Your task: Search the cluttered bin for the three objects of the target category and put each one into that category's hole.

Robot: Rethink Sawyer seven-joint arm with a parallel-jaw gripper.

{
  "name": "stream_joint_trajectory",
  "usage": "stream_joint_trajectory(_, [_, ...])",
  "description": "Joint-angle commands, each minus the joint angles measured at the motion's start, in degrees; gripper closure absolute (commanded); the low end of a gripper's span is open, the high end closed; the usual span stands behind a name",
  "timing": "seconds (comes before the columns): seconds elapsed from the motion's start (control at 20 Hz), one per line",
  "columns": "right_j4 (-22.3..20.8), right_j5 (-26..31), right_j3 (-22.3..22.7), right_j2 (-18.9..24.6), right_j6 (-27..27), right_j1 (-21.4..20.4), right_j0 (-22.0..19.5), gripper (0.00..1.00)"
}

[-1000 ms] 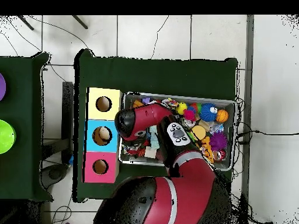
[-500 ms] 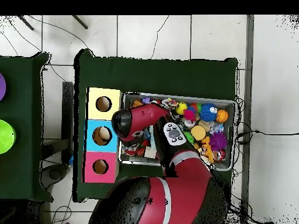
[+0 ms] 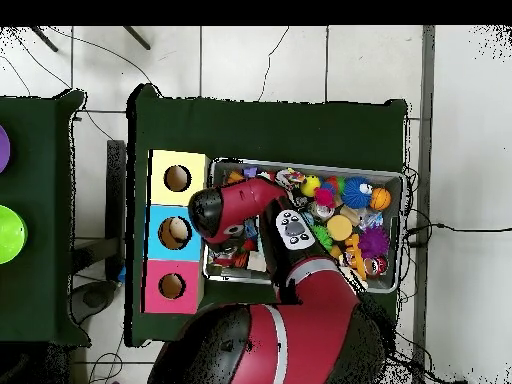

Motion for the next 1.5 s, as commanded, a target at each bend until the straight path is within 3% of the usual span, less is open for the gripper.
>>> stream_joint_trajectory(0.05, [0.4, -3.9, 3.5, 3.0, 3.7, 2.6, 1.2, 1.00])
stream_joint_trajectory(0.35, [2.4, -0.4, 8.6, 4.5, 0.6, -7.7, -0.9, 1.00])
stream_joint_trajectory(0.55, [3.1, 1.1, 10.0, 4.5, 0.6, -12.1, -0.5, 1.00])
stream_joint_trajectory(1.15, [8.0, 2.8, 12.9, 6.2, 0.6, -17.9, -1.2, 1.00])
stream_joint_trajectory(1.5, [13.5, 1.8, 17.9, 7.0, 3.5, -22.6, -1.8, 1.00])
